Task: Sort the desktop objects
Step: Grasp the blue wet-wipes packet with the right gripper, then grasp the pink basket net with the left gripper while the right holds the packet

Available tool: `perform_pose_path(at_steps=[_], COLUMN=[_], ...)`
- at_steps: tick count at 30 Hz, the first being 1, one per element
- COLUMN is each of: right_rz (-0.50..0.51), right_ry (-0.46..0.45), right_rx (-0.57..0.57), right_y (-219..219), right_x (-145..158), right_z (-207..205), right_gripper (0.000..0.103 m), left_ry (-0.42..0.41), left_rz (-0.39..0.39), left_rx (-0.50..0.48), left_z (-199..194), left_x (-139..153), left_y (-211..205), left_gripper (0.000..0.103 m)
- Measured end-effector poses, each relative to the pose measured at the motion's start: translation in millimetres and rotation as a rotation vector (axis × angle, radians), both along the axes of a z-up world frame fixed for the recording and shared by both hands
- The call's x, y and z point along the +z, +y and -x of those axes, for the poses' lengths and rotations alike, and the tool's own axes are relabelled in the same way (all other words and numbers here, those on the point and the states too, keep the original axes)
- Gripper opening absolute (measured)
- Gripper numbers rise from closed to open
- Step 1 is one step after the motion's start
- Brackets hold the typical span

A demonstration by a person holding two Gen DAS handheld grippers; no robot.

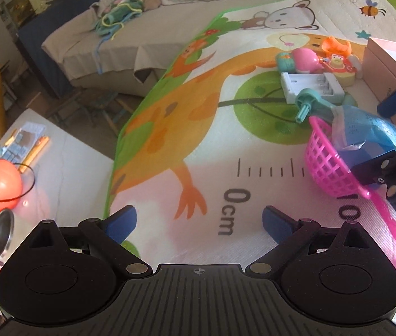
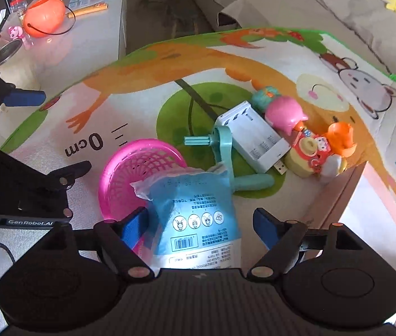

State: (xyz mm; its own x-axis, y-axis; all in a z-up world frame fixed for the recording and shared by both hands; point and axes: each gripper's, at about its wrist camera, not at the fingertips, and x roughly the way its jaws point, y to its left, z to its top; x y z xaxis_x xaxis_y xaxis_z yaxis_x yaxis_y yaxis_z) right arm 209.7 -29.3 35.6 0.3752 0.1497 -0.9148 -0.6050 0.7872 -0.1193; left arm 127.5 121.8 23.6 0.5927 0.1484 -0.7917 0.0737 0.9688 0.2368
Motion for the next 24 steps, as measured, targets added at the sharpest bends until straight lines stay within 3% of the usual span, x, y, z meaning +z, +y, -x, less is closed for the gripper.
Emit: perform_pose_path(at_steps=[1,3,11,14,20,24], right_rz=[-0.015,-0.016,-0.03,0.002,0.041,0.037], right_ry=[0.023,0.024,0.099,0.136,0.119,0.095], right_rx=[0.003,0.015,0.1,0.036,-0.136,-0.164], right_y=[0,2,-27,-55,-114,-131], right_x=[-1,2,28,23,9,4], right_z=[2,16,106,119,123,128], right_gripper=[0.061,0.057,0.054,0.054,0.055,0.057], left_ry=[0.002,0.008,0.001,-0.004,-0.021,-0.026], left_rz=[0.004,0.007,0.052,0.088,0.218,0.255], left_rx=[-0.001,-0.004,-0.051,-0.057,0.004,-0.005], left_z=[2,4,11,17,39,51], left_x=[0,-1,7,13,28,36], left_y=[2,3,-11,-16,-19,-33], left_gripper=[0.1,0.1,0.1,0.1,0.1,0.101])
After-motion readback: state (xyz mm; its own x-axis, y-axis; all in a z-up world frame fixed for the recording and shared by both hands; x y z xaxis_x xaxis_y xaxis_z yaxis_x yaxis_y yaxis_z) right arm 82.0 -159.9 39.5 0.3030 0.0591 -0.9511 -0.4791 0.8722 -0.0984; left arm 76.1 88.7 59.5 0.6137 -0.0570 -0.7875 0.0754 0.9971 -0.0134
